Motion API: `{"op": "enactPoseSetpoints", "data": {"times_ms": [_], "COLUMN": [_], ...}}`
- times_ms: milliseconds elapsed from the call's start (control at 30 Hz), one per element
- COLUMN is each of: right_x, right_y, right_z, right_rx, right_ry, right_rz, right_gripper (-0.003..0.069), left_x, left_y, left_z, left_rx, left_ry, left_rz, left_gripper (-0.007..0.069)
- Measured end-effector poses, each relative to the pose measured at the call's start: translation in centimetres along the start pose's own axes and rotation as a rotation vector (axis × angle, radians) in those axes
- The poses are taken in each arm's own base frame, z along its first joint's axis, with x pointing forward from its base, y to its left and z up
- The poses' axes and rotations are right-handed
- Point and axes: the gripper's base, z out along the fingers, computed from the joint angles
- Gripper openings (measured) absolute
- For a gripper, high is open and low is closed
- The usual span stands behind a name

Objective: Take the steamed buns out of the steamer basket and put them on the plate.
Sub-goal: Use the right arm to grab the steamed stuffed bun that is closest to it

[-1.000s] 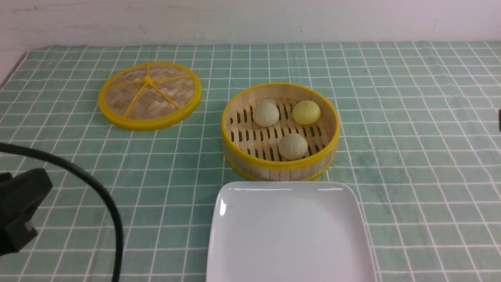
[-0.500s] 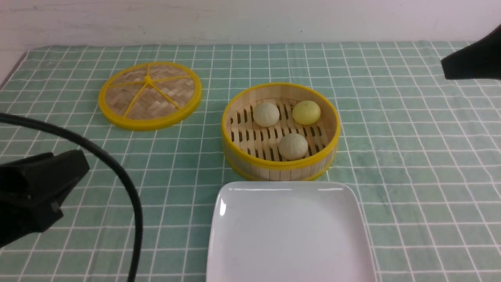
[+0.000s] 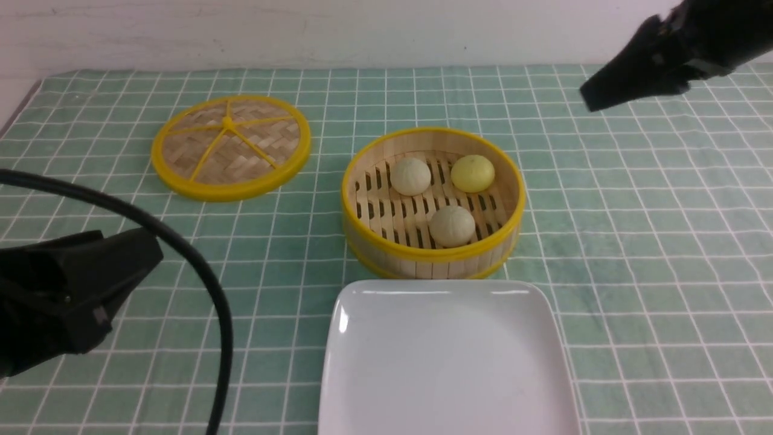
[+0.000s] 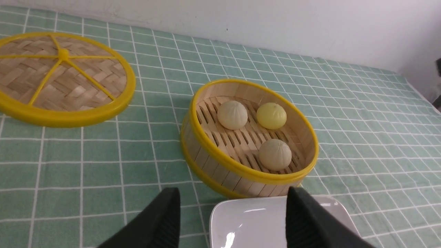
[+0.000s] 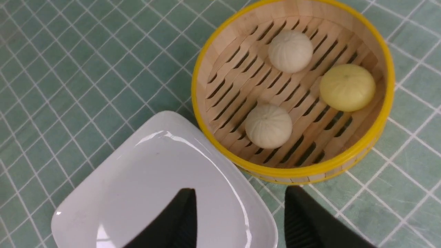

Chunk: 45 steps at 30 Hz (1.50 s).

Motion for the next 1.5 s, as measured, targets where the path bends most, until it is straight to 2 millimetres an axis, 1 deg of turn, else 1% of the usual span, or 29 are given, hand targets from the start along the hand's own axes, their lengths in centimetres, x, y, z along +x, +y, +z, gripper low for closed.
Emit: {"op": "enactPoseSetpoints", "data": {"times_ms": [33,67,200,267,367,467,600,700,967,1033,1100,1200,1300,1400,1467,1500], "right_x": [0.0,-0.1,-0.3,-0.3,-0.2,0.0,-0.1,-0.4,-1.2,-1.0,-0.3,0.5,0.9,0.9,0.9,1.0], "right_y": [0.0,0.0,-0.1,-0.3,-0.6,-0.9,-1.4,-2.1,-3.3,-3.4,-3.9,-4.3,-4.5,-4.4,-4.2,-4.1], "right_z": [0.2,2.3,5.8,8.0,10.7,13.0,15.3,16.6,18.5,18.9,20.1,21.2,21.9,22.0,22.0,22.0], "right_rx": [-0.001,0.0,0.016,0.026,0.049,0.072,0.087,0.101,0.108,0.105,0.096,0.082,0.067,0.05,0.029,0.018], "right_ry": [0.004,0.048,0.131,0.172,0.207,0.236,0.271,0.276,0.26,0.267,0.294,0.33,0.346,0.338,0.34,0.345], "right_rz": [-0.002,-0.031,-0.075,-0.073,-0.089,-0.12,-0.156,-0.149,-0.127,-0.125,-0.113,-0.101,-0.09,-0.086,-0.092,-0.1], "right_gripper": [0.0369,0.0378,0.0384,0.0384,0.0384,0.0384,0.0384,0.0384,0.0384,0.0384,0.0384,0.0384,0.0384,0.0379,0.0333,0.0296], "left_x": [0.0,0.0,0.0,0.0,-0.1,-0.1,-0.1,-0.1,-0.1,-0.1,-0.1,-0.1,-0.1,-0.1,-0.1,-0.1], "left_y": [0.0,0.0,0.0,0.0,0.0,0.0,0.0,0.0,0.0,0.0,0.0,0.0,0.0,0.0,0.0,0.0], "left_z": [0.0,0.0,0.0,0.0,0.0,0.0,0.0,0.0,0.0,0.0,0.0,0.0,0.0,0.0,0.0,0.0], "left_rx": [0.0,0.0,-0.002,-0.001,-0.002,-0.001,-0.001,-0.001,-0.001,-0.001,-0.001,-0.001,-0.001,-0.001,-0.001,-0.001], "left_ry": [-0.001,-0.003,-0.005,-0.005,-0.006,-0.006,-0.006,-0.006,-0.006,-0.006,-0.006,-0.006,-0.006,-0.006,-0.006,-0.006], "left_rz": [-0.001,0.0,0.0,-0.001,-0.001,-0.001,-0.001,-0.001,-0.001,-0.001,-0.001,-0.001,-0.001,-0.001,-0.001,-0.001], "left_gripper": [0.0428,0.0429,0.0429,0.0429,0.0429,0.0429,0.0429,0.0429,0.0429,0.0429,0.0429,0.0429,0.0429,0.0429,0.0429,0.0429]}}
